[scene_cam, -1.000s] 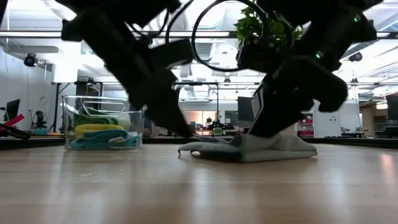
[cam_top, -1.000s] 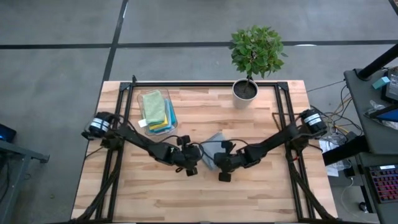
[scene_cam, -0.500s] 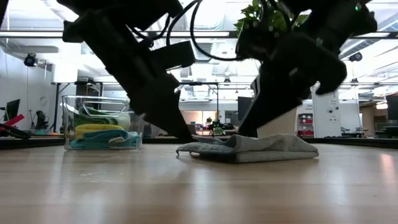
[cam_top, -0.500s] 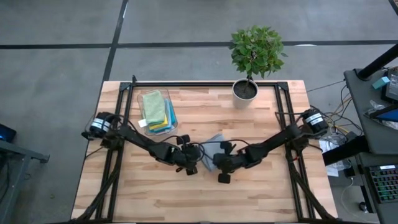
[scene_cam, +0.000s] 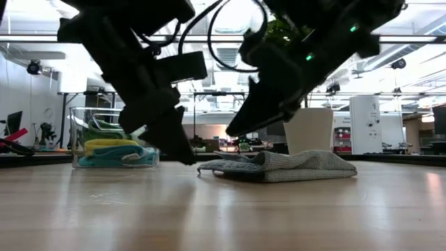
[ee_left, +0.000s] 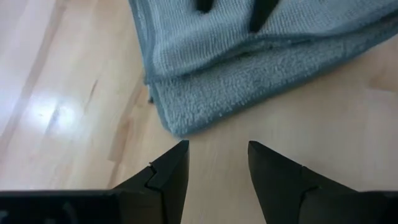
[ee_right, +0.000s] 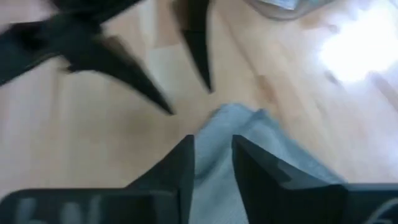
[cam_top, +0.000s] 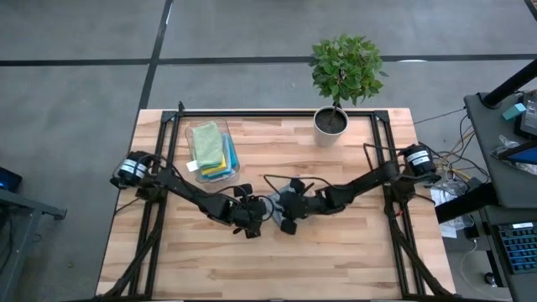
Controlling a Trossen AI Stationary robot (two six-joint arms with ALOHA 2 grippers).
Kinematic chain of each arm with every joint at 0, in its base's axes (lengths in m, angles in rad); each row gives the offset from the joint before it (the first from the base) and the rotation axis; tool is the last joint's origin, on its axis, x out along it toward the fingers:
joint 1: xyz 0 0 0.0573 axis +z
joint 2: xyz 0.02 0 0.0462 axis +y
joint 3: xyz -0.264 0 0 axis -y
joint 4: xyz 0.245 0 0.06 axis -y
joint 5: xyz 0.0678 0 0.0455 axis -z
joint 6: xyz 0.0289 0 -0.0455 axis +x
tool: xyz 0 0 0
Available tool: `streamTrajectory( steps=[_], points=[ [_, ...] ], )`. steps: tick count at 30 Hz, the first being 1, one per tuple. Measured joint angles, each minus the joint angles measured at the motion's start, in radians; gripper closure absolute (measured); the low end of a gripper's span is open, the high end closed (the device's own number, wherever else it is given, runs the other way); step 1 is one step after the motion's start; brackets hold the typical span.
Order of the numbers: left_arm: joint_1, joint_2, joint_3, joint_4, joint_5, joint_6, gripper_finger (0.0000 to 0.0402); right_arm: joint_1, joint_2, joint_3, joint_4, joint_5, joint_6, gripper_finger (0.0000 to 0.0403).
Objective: Fold microfiber towels
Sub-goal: Fold the gray microfiber cloth
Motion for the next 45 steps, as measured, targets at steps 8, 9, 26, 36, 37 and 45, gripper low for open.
streamTrajectory(
  steps=[8, 9, 26, 36, 37, 45],
  points=[
    [0.006, 0.027, 0.001, 0.017, -0.033, -0.002, 0.0252, -0.045, 0.089, -0.001, 0.058, 0.0, -0.004, 0.0257],
    [0.006, 0.03, 0.001, 0.016, -0.034, -0.002, 0.0252, -0.045, 0.098, -0.001, 0.067, 0.0, -0.004, 0.0256],
    [0.023, 0.069, 0.001, 0.062, -0.116, -0.001, 0.0252, -0.045, 0.089, 0.0, 0.073, 0.0, -0.017, 0.0391],
    [0.032, 0.069, 0.001, 0.062, -0.135, 0.005, 0.0252, -0.043, 0.08, 0.05, 0.079, -0.008, -0.021, 0.0394],
    [0.035, 0.069, 0.001, 0.062, -0.135, 0.006, 0.0252, -0.043, 0.085, 0.05, 0.079, -0.008, -0.021, 0.0394],
    [0.042, 0.068, 0.001, 0.062, -0.135, 0.007, 0.0252, -0.043, 0.109, 0.05, 0.092, 0.009, 0.003, 0.0394]
  ],
)
